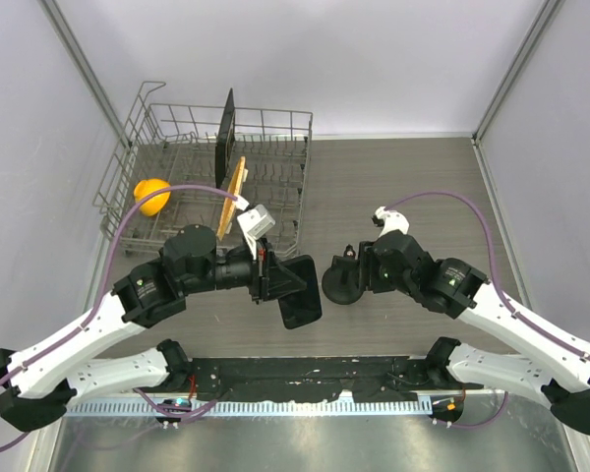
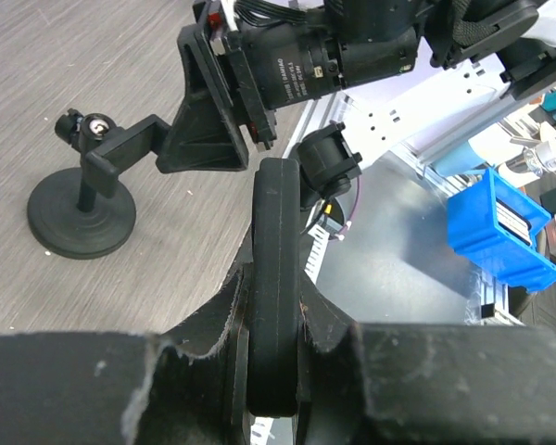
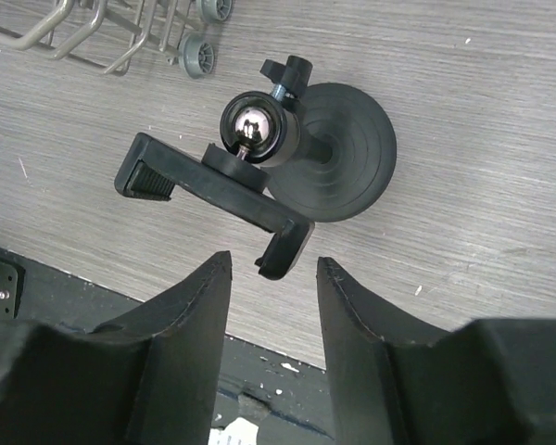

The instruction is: Place the phone on the phone stand

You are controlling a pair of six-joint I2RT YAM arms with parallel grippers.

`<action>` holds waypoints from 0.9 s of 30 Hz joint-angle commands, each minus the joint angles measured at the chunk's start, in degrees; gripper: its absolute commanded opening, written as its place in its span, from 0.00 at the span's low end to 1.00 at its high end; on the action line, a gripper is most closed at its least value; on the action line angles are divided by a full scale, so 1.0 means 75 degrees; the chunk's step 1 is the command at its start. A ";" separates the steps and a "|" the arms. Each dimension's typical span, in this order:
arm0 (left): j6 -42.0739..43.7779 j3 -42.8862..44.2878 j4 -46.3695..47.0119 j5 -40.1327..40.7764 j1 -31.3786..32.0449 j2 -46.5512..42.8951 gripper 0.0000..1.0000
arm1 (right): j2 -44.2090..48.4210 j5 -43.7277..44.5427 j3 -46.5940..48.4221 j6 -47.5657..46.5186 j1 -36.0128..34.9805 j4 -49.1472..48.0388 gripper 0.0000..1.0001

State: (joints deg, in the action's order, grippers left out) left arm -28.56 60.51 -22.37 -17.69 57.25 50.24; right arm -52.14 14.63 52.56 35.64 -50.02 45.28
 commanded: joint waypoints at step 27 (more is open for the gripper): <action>0.1369 -0.0321 0.2805 -0.1215 -0.0005 0.0649 0.00 | -0.0290 0.0545 -0.0036 -0.1751 0.0001 -0.0800 0.01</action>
State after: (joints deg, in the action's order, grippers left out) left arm -20.91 59.18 -14.28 -25.58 57.25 55.99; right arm -54.35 19.40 51.86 25.56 -50.02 40.21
